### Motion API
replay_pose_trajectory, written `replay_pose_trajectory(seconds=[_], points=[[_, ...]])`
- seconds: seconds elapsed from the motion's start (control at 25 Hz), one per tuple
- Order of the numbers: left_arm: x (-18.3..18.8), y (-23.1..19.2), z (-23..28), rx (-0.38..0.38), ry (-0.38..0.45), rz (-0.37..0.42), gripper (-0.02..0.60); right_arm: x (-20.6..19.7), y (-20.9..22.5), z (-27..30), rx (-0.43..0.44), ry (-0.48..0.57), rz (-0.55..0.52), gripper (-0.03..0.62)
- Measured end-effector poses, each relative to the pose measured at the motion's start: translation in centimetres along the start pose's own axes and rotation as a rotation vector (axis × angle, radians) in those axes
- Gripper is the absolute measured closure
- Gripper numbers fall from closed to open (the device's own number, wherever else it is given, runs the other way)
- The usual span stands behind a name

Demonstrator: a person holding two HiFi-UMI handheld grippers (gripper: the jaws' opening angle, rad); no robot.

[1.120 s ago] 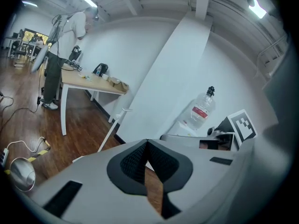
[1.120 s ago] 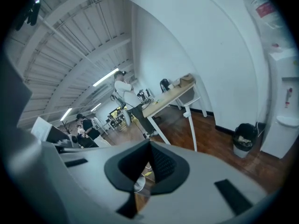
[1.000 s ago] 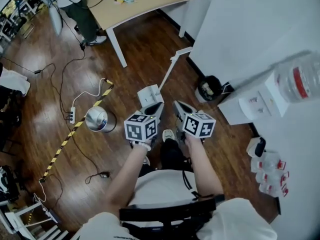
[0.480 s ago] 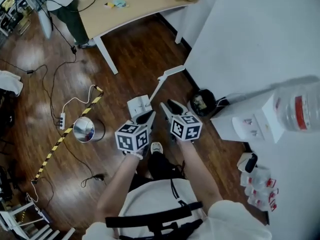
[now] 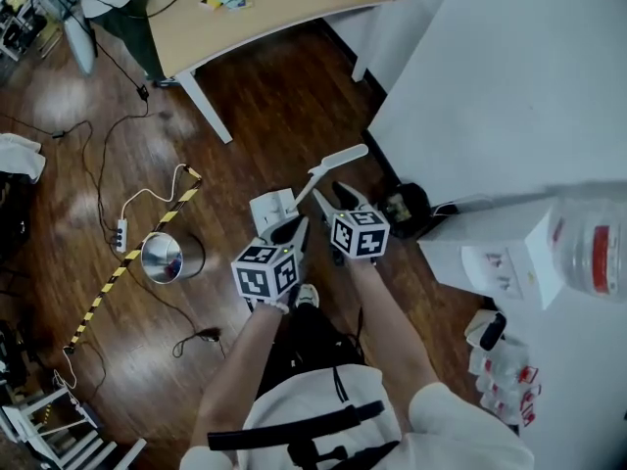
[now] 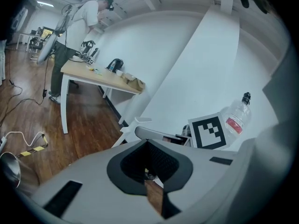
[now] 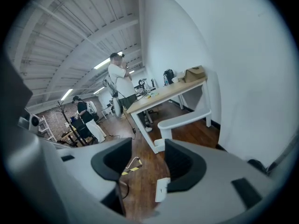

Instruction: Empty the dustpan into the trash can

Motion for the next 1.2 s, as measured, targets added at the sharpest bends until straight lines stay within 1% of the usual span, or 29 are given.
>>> replay_pose_trajectory(seconds=[0.2, 0.36, 0.52, 0.56, 0.6, 0.64, 0.68, 0.76, 0.88, 1.08, 1.2], points=[[0.4, -0.7, 1.4, 0.006, -0.006, -0.011, 0.589, 0.0, 2.1, 3.1, -0.041, 0.015, -0.011, 0.345], [0.2, -1.4, 1.9, 0.016, -0.011, -0.034, 0.589, 0.2, 3.6, 5.2, -0.055, 0.029, -0.025, 0.344], [0.0, -2.2, 2.0, 0.028, -0.012, -0.054, 0.589, 0.7, 4.5, 6.8, -0.039, 0.050, -0.028, 0.345], [0.0, -2.3, 2.1, 0.030, -0.014, -0.056, 0.589, 0.9, 4.7, 6.9, -0.033, 0.055, -0.031, 0.353], [-0.1, -2.5, 2.2, 0.032, -0.017, -0.059, 0.589, 1.0, 4.8, 7.1, -0.029, 0.057, -0.031, 0.374], [-0.2, -2.7, 2.2, 0.034, -0.021, -0.063, 0.589, 1.0, 5.0, 7.3, -0.027, 0.056, -0.028, 0.377], [-0.3, -2.9, 2.2, 0.036, -0.023, -0.068, 0.589, 1.1, 5.1, 7.4, -0.027, 0.057, -0.021, 0.378], [-0.3, -3.2, 2.1, 0.039, -0.022, -0.080, 0.589, 1.3, 5.1, 7.6, -0.030, 0.059, -0.021, 0.431], [-0.3, -3.5, 2.2, 0.045, -0.023, -0.088, 0.589, 1.5, 4.8, 7.8, -0.037, 0.052, -0.047, 0.445], [-0.6, -3.7, 1.5, 0.051, -0.019, -0.093, 0.589, 1.9, 4.0, 7.7, -0.044, 0.028, -0.037, 0.451], [-1.5, -4.1, 0.3, 0.071, -0.014, -0.108, 0.589, 2.6, 3.1, 7.1, -0.061, 0.017, -0.045, 0.453]])
Point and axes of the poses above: the fingertips, and each gripper's own axes: z forward along the fingers, y to its right, x out of its top, the point moved 7 cm from there along -z, backward along the fingers, and after that the axes turned 5 degrees about x, right-handed, at the moved point
